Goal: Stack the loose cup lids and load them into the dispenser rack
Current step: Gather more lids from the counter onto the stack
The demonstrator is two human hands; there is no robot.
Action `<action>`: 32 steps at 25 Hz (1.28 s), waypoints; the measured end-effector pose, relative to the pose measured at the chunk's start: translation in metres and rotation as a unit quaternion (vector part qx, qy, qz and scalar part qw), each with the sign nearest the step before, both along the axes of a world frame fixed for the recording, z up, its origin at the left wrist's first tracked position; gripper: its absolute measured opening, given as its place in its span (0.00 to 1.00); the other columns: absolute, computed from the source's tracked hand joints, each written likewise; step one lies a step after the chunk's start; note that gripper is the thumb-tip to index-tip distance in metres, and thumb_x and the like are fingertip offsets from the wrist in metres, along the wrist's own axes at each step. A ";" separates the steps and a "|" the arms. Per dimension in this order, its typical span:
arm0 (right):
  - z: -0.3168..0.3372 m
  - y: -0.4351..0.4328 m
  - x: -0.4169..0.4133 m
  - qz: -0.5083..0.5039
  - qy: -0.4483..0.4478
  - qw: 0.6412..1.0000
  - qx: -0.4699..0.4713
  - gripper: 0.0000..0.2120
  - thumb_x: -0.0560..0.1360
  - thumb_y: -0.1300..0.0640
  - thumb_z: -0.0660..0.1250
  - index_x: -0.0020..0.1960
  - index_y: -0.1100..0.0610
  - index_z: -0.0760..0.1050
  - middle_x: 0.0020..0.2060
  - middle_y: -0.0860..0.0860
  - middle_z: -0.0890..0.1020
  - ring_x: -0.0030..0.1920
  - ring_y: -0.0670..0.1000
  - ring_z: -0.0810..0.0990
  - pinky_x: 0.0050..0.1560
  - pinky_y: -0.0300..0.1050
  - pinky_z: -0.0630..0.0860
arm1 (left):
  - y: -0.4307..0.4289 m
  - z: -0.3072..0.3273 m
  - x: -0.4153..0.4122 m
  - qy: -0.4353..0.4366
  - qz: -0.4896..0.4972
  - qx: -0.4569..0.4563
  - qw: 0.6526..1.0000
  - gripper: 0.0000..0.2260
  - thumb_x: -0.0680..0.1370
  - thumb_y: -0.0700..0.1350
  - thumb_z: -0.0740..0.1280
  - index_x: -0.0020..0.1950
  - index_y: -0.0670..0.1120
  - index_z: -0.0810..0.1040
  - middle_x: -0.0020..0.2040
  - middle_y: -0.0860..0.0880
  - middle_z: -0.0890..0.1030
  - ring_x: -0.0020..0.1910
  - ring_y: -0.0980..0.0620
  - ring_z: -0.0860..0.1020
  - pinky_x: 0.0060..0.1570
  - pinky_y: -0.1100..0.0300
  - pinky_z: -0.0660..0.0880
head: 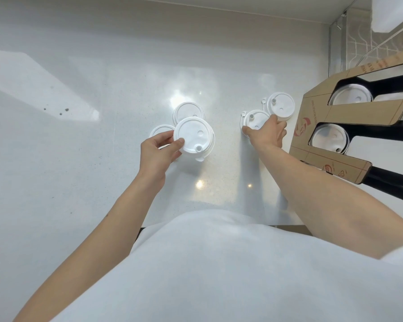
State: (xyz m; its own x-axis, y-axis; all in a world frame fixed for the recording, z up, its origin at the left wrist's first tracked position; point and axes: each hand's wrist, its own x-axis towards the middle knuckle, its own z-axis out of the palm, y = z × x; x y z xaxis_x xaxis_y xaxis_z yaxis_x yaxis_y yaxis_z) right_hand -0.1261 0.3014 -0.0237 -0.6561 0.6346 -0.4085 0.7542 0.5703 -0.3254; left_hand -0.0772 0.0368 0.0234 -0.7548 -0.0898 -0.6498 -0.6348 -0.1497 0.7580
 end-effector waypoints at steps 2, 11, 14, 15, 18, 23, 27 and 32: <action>0.000 0.000 0.003 -0.010 0.021 1.000 -0.016 0.33 0.69 0.45 0.75 0.67 0.59 0.66 0.67 0.56 0.67 0.67 0.59 0.66 0.48 0.49 0.66 | -0.002 -0.001 0.000 0.001 0.002 -0.003 1.000 0.15 0.76 0.37 0.74 0.63 0.38 0.82 0.62 0.37 0.83 0.54 0.48 0.84 0.61 0.49 0.81; 0.038 -0.028 0.046 -0.084 0.221 0.926 -0.293 0.42 0.65 0.46 0.79 0.74 0.51 0.65 0.69 0.46 0.69 0.64 0.53 0.78 0.64 0.55 0.77 | -0.002 0.000 0.008 0.002 0.007 0.008 1.000 0.16 0.76 0.37 0.74 0.63 0.37 0.81 0.62 0.37 0.83 0.55 0.48 0.83 0.58 0.52 0.82; 0.056 -0.032 0.064 -0.029 0.229 0.898 -0.373 0.41 0.64 0.51 0.81 0.73 0.49 0.68 0.70 0.44 0.71 0.64 0.53 0.78 0.59 0.52 0.81 | -0.002 0.003 0.011 0.007 0.003 0.017 1.000 0.16 0.76 0.37 0.73 0.64 0.37 0.81 0.58 0.39 0.84 0.54 0.49 0.84 0.56 0.55 0.82; 0.062 -0.033 0.070 -0.003 0.228 0.894 -0.385 0.39 0.65 0.53 0.81 0.72 0.48 0.68 0.70 0.44 0.71 0.65 0.51 0.77 0.58 0.48 0.80 | -0.002 0.005 0.013 0.007 -0.001 0.021 1.000 0.16 0.76 0.36 0.73 0.64 0.37 0.81 0.56 0.40 0.84 0.53 0.49 0.83 0.57 0.56 0.82; 0.075 -0.037 0.080 0.072 0.221 0.884 -0.404 0.37 0.67 0.60 0.80 0.71 0.48 0.69 0.71 0.44 0.71 0.67 0.46 0.74 0.51 0.36 0.78 | -0.001 0.011 0.018 0.009 -0.013 0.030 0.999 0.16 0.76 0.36 0.73 0.64 0.37 0.80 0.51 0.43 0.83 0.51 0.50 0.83 0.57 0.56 0.82; 0.081 -0.037 0.086 0.167 0.195 0.878 -0.404 0.38 0.66 0.60 0.81 0.72 0.51 0.70 0.68 0.47 0.71 0.70 0.48 0.71 0.62 0.44 0.76 | -0.002 0.020 0.026 0.020 -0.029 0.053 0.998 0.16 0.77 0.36 0.72 0.64 0.37 0.80 0.54 0.41 0.84 0.53 0.49 0.84 0.53 0.59 0.83; 0.085 -0.037 0.091 0.228 0.180 0.864 -0.411 0.38 0.65 0.62 0.81 0.72 0.51 0.70 0.68 0.47 0.70 0.70 0.47 0.71 0.66 0.41 0.73 | -0.001 0.031 0.034 0.034 -0.043 0.058 0.997 0.10 0.77 0.36 0.72 0.58 0.42 0.82 0.48 0.46 0.86 0.49 0.50 0.85 0.52 0.58 0.83; 0.090 -0.038 0.095 0.217 0.172 0.843 -0.461 0.36 0.66 0.68 0.79 0.70 0.52 0.73 0.68 0.49 0.74 0.64 0.50 0.78 0.64 0.50 0.78 | 0.005 0.040 0.042 0.054 -0.056 0.068 0.995 0.08 0.77 0.35 0.72 0.53 0.46 0.83 0.47 0.45 0.86 0.48 0.52 0.86 0.51 0.59 0.83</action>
